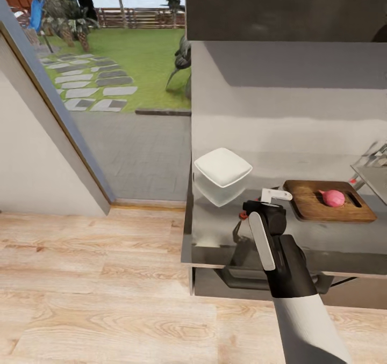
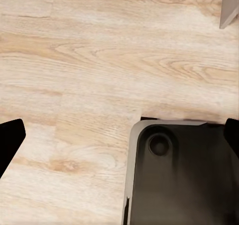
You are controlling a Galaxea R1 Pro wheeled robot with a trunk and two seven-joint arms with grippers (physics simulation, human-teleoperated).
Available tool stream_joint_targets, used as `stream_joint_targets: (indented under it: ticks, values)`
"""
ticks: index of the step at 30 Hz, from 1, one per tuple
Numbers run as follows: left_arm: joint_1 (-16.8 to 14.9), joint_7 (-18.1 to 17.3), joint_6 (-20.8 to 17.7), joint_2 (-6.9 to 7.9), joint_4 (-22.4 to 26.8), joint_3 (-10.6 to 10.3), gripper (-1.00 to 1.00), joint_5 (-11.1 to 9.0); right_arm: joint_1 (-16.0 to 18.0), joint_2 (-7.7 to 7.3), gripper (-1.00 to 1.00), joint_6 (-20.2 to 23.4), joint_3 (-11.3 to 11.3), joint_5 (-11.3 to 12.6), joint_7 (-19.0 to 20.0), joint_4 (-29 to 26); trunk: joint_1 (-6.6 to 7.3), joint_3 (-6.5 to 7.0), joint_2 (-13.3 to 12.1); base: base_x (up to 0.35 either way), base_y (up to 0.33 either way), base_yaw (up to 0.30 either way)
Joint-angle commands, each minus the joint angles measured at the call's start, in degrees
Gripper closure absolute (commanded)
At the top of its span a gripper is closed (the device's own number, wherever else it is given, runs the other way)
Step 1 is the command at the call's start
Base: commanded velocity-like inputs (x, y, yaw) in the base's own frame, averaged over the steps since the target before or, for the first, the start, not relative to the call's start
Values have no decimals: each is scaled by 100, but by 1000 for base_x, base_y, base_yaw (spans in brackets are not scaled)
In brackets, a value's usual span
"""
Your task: In the kitchen, take the Vidalia onion out of the sink, dice it on the chopping board with the paring knife, put the diced onion into the bowl on the countertop, then place both the paring knife and the chopping board into the sink.
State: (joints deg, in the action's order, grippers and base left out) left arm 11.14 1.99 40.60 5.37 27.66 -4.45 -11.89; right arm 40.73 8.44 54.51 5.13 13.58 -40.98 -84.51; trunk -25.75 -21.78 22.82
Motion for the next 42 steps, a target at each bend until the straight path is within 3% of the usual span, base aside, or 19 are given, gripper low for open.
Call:
stream_joint_targets:
  ticks: [1,42]
  values:
    - [2,21,9,8,10,-47,-100,-51,5,0,-100,16,6,57,-60,-4,-3,-9,10,-12,0,0]
    - [2,21,9,7,-67,-47,-100,-42,5,-7,-100,16,6,58,-60,47,-3,-64,10,32,6,0]
